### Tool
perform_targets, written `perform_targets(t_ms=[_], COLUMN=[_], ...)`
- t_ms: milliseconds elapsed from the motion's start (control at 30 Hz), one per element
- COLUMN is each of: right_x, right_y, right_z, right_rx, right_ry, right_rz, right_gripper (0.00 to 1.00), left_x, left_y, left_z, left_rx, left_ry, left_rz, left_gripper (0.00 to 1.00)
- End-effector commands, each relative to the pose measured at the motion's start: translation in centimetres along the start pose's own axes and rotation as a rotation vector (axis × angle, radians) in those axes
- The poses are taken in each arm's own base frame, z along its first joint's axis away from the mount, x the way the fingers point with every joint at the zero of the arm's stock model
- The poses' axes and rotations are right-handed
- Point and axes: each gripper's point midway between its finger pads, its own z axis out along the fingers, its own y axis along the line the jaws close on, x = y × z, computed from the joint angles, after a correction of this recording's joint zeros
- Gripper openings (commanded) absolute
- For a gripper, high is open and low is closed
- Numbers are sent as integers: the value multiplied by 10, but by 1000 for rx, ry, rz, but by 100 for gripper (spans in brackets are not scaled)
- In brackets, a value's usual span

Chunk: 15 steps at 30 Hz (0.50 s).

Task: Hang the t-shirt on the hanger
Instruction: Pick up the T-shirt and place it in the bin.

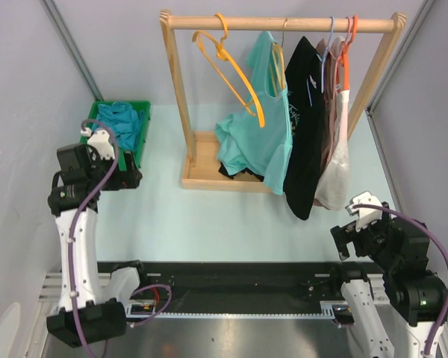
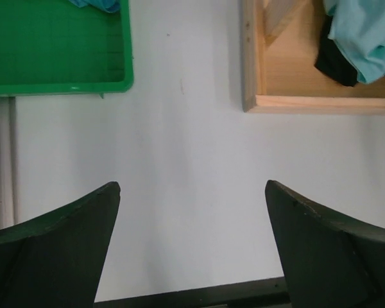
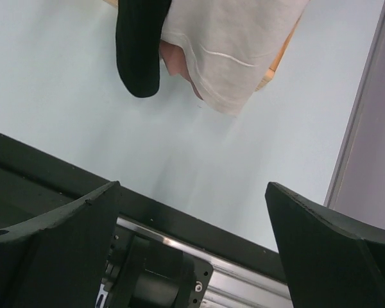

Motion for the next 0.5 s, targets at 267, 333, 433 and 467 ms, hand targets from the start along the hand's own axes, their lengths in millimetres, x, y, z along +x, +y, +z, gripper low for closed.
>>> perform_targets(t_ms=[267, 333, 433, 467], right_x=[33, 31, 11, 6], right_y=[-9, -12, -10, -9], right_z=[18, 20, 17, 16], right_rx=[-30, -22, -34, -40], right_ry=[248, 264, 197, 186], right_rz=[-47, -32, 8, 17], right_gripper=[100, 100, 100, 100], left_x=[-103, -112, -117, -118], left_y=[118, 144, 168, 172], left_z=[136, 176, 225, 235], left_rx=[-275, -318, -336, -333], left_ry=[208, 244, 268, 266], left_rz=[-82, -97, -85, -75], left_gripper=[100, 100, 100, 100])
